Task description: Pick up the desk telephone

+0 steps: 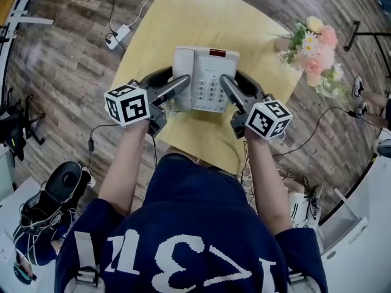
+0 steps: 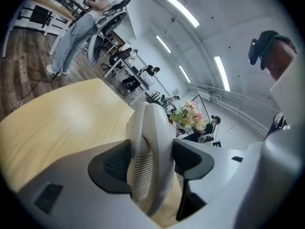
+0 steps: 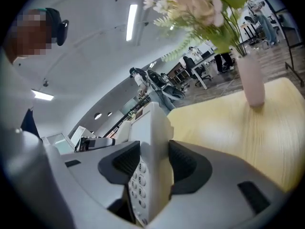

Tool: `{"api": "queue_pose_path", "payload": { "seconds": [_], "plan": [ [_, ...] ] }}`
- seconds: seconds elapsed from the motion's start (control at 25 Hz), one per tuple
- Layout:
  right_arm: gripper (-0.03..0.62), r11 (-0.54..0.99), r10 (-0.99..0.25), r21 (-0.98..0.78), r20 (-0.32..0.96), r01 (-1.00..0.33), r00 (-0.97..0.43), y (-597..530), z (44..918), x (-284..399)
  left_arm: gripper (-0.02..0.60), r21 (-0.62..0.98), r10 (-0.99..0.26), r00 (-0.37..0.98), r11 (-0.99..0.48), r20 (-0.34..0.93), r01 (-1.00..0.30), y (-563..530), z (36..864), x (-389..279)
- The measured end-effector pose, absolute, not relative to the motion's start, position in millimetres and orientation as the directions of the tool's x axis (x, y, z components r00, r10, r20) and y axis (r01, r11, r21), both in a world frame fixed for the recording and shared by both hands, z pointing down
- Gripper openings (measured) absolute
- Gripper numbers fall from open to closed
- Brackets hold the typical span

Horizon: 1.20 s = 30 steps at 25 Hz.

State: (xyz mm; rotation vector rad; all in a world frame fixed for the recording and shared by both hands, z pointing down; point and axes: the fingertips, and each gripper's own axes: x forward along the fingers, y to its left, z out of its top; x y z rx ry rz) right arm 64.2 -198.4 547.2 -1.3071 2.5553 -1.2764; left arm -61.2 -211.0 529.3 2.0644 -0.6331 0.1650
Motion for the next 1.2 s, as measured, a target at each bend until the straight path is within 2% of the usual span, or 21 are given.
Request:
{"api": "queue_pose_path", "payload": {
  "seconds": [0.32,0.64,1.2],
  "plan": [
    [0.204,0.465,-0.758,-0.520,0.183,-0.717,-0.625,-211,447,82,0.287,0.643,-0.427,0.877,-0.613,0.220,-0.459,-221,432,-44],
    [0.204,0.548,-0.787,-0.394,0.056,-0.738,-0.614,-200,360,95,0.287,0.486,-0.441,0.889,-0.755,0.122,-0.440,-210,347,-31],
    [0.204,0.615,-0.782,-0.279,-0.091,-0.738,-0.617,-190,263,90,0.287,0.335,-0.474,0.880,-0.829,0.001,-0.447,-196,249,-37]
  ]
}}
